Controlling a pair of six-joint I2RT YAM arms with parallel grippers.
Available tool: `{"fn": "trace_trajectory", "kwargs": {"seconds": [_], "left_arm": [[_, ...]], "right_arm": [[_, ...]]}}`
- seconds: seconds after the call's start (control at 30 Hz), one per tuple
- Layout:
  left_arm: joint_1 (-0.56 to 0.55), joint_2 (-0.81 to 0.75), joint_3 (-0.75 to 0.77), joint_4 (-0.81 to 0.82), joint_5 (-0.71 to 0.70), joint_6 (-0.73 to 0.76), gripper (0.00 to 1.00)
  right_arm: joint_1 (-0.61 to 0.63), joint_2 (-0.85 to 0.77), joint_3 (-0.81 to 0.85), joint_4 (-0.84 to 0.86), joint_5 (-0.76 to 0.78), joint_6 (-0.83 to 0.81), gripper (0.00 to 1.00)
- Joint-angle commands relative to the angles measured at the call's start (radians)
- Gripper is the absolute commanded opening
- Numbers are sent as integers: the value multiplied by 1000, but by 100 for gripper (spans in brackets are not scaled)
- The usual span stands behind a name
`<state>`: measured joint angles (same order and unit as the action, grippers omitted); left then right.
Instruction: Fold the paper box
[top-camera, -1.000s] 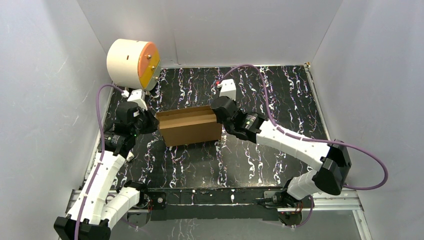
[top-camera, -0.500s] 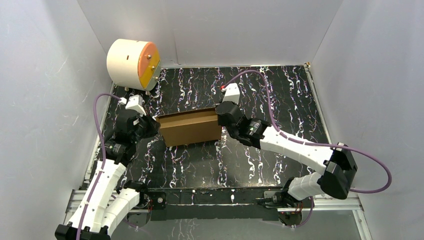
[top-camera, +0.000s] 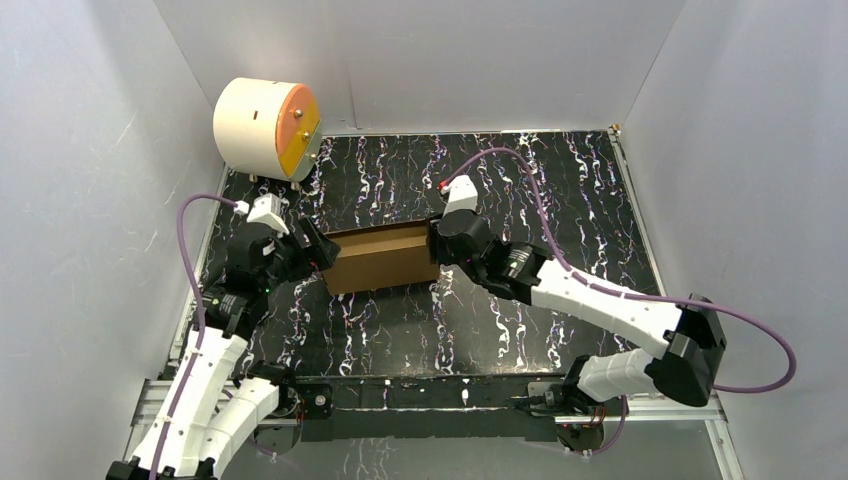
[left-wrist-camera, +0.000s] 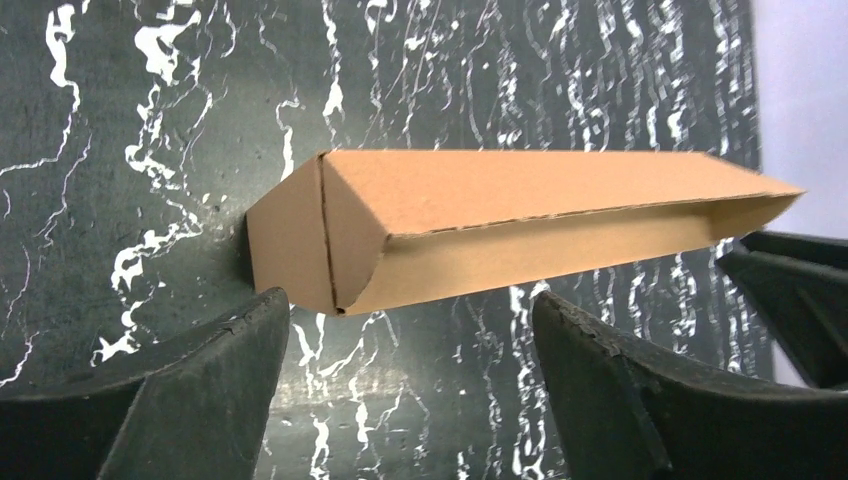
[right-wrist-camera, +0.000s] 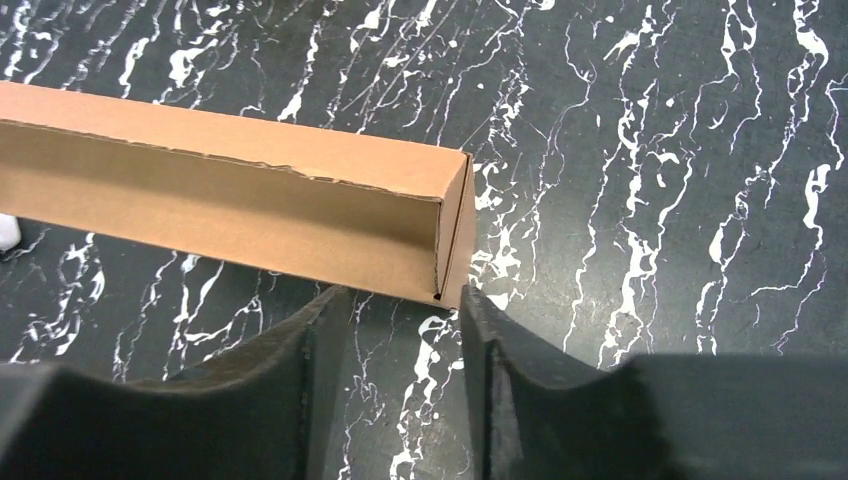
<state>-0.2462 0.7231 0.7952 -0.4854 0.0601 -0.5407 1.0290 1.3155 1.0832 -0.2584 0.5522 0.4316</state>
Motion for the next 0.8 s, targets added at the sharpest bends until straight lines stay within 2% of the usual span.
{"fn": "trace_trajectory", "kwargs": {"seconds": [0.0, 0.2, 0.37, 0.47, 0.6, 0.77], "left_arm": [[-3, -33, 97, -4, -13, -50, 90], [-4, 27, 172, -10, -113, -42, 92], [-4, 87, 192, 35, -187, 10, 89], [-4, 124, 201, 53, -208, 35, 81], [-3, 147, 178, 91, -209, 52, 74], [-3, 164, 142, 90, -178, 51, 70]], "right_arm": [[2, -64, 45, -1, -6, 0, 58], [-32, -67, 105, -1, 20, -35, 72], [-81, -32, 147, 21, 17, -61, 72], [-108, -7, 157, 50, 4, -68, 68], [-135, 31, 165, 76, -28, -63, 64], [-147, 63, 154, 79, -55, -58, 62]]}}
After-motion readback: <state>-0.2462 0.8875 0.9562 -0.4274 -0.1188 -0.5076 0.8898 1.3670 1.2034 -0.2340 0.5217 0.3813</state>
